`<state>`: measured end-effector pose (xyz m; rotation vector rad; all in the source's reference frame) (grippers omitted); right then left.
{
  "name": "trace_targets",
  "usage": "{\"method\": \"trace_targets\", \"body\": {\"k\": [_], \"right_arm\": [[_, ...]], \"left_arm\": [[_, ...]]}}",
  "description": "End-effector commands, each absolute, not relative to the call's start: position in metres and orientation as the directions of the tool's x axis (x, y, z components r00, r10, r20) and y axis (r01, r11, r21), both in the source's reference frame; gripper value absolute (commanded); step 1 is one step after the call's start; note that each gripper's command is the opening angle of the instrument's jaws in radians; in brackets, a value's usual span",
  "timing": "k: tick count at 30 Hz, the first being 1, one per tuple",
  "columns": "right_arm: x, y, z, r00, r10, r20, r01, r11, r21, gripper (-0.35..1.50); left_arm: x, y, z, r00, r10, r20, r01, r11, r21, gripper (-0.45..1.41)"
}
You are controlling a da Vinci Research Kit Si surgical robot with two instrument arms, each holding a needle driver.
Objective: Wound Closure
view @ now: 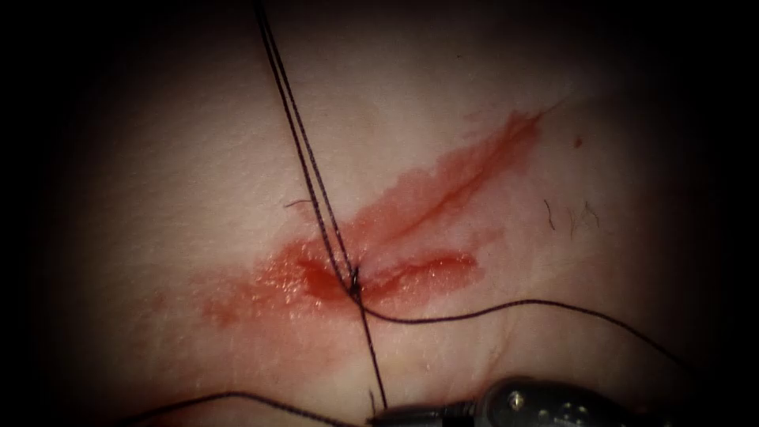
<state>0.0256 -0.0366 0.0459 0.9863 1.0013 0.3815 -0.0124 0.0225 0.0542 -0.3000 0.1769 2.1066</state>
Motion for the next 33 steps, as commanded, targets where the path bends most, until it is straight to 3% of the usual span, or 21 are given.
{"method": "trace_targets", "body": {"k": [1, 2, 3, 6, 8, 11, 19, 21, 23, 28, 29, 30, 31, 33], "right_arm": [[0.0267, -0.036, 0.046, 0.497, 0.689, -0.527, 0.135, 0.539, 0.831, -0.35], [0.0268, -0.035, 0.046, 0.489, 0.696, -0.525, 0.139, 0.533, 0.835, -0.23], [0.0269, -0.035, 0.046, 0.475, 0.684, -0.553, 0.158, 0.552, 0.819, 0.14], [0.0270, -0.033, 0.045, 0.404, 0.703, -0.585, 0.171, 0.570, 0.804, 0.07], [0.0271, -0.032, 0.044, 0.370, 0.698, -0.612, 0.154, 0.604, 0.782, 0.41], [0.0273, -0.030, 0.043, 0.303, 0.671, -0.677, 0.089, 0.687, 0.721, 1.25], [0.0261, -0.027, 0.041, 0.226, 0.719, -0.657, 0.004, 0.674, 0.739, 1.19], [0.0258, -0.026, 0.040, 0.196, 0.732, -0.652, -0.009, 0.666, 0.745, 1.14], [0.0254, -0.025, 0.039, 0.159, 0.745, -0.647, -0.015, 0.658, 0.753, 0.94], [0.0247, -0.021, 0.037, 0.045, 0.763, -0.645, -0.040, 0.647, 0.762, 0.93], [0.0246, -0.020, 0.037, 0.028, 0.768, -0.640, -0.047, 0.641, 0.766, 0.83], [0.0245, -0.019, 0.037, 0.012, 0.773, -0.634, -0.054, 0.634, 0.771, 0.56], [0.0245, -0.019, 0.036, 0.003, 0.775, -0.631, -0.059, 0.630, 0.774, 0.10], [0.0247, -0.018, 0.037, -0.006, 0.777, -0.629, -0.082, 0.627, 0.775, -0.23]], "left_arm": [[-0.0131, 0.023, 0.055, -0.501, 0.815, -0.292, -0.850, -0.527, -0.010, -0.45], [-0.0132, 0.022, 0.055, -0.499, 0.813, -0.300, -0.845, -0.533, -0.038, -0.45], [-0.0134, 0.022, 0.055, -0.498, 0.811, -0.306, -0.837, -0.543, -0.077, -0.45], [-0.0140, 0.020, 0.054, -0.513, 0.811, -0.280, -0.802, -0.569, -0.180, -0.45], [-0.0144, 0.018, 0.053, -0.523, 0.808, -0.271, -0.789, -0.579, -0.203, -0.45], [-0.0155, 0.015, 0.051, -0.531, 0.816, -0.230, -0.739, -0.578, -0.346, -0.45], [-0.0168, 0.005, 0.048, -0.571, 0.798, -0.191, -0.641, -0.579, -0.504, -0.45], [-0.0170, 0.002, 0.047, -0.571, 0.802, -0.178, -0.620, -0.563, -0.547, -0.45], [-0.0172, 0.001, 0.047, -0.559, 0.813, -0.161, -0.606, -0.534, -0.589, -0.45], [-0.0181, -0.001, 0.045, -0.559, 0.819, -0.126, -0.542, -0.476, -0.693, -0.45], [-0.0182, -0.001, 0.045, -0.555, 0.822, -0.128, -0.531, -0.469, -0.706, -0.45], [-0.0182, -0.001, 0.045, -0.553, 0.824, -0.125, -0.517, -0.457, -0.724, -0.45], [-0.0183, -0.001, 0.045, -0.551, 0.824, -0.127, -0.512, -0.455, -0.728, -0.45], [-0.0183, -0.001, 0.046, -0.545, 0.828, -0.132, -0.506, -0.450, -0.736, -0.45]]}}
